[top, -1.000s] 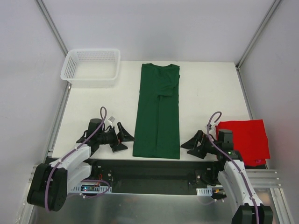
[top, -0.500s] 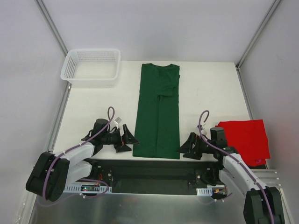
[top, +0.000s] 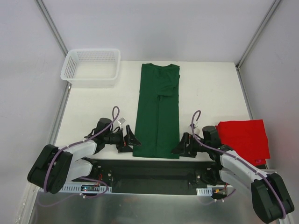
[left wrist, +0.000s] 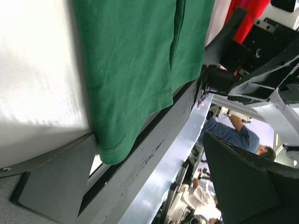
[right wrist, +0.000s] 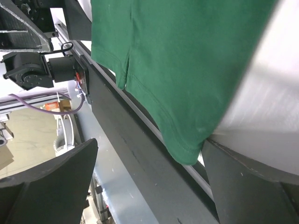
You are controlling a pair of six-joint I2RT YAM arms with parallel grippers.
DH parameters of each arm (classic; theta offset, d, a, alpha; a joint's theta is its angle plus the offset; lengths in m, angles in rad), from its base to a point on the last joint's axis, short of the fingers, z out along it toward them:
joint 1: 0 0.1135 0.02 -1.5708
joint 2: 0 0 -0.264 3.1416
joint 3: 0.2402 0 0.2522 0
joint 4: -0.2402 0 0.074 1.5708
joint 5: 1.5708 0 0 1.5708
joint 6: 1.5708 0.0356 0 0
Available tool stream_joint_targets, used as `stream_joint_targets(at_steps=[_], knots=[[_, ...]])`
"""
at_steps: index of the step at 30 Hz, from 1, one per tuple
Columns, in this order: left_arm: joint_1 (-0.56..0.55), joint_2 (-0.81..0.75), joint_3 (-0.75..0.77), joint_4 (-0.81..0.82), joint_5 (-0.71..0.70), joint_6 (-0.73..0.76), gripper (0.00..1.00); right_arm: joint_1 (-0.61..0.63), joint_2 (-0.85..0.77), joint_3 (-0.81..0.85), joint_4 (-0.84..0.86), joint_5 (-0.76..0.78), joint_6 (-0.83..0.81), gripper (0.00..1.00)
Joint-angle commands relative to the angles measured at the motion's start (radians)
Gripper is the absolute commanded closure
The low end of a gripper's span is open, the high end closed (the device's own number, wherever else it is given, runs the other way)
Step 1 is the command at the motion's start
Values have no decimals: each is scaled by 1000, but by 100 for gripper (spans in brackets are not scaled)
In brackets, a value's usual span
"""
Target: Fold and stack the t-shirts
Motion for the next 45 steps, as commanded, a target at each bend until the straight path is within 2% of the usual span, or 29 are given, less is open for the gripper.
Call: stream_joint_targets(at_steps=[1,8,14,20,25,28,35,38,40,43,45], knots=[[-24,62,10,-12,-39,57,1,38,53,-41,17,142,6,4],[-42,88,0,-12,-39,57,1,106,74,1,-36,221,25,4],[-47,109,-3,-40,-24,78,1,181,107,76,-176,286,22,4],[-48,86,-16,-64,-22,85,1,198,76,168,-343,346,-9,4],[-47,31,-23,-96,-38,89,1,204,47,170,-412,378,2,4],[-50,-1,-23,-110,-44,89,1,201,15,113,-369,367,63,4],[-50,-24,-30,-112,-47,95,1,199,-28,-70,-46,309,196,4],[-50,-29,-33,-112,-47,97,1,198,-76,-117,0,313,223,4],[-50,-32,-38,-112,-48,97,1,195,-109,-122,-29,330,230,4],[-50,-38,-39,-112,-48,95,1,196,-218,-105,-279,392,204,4],[-48,-36,-38,-112,-48,97,1,193,-299,-73,-378,438,189,4]])
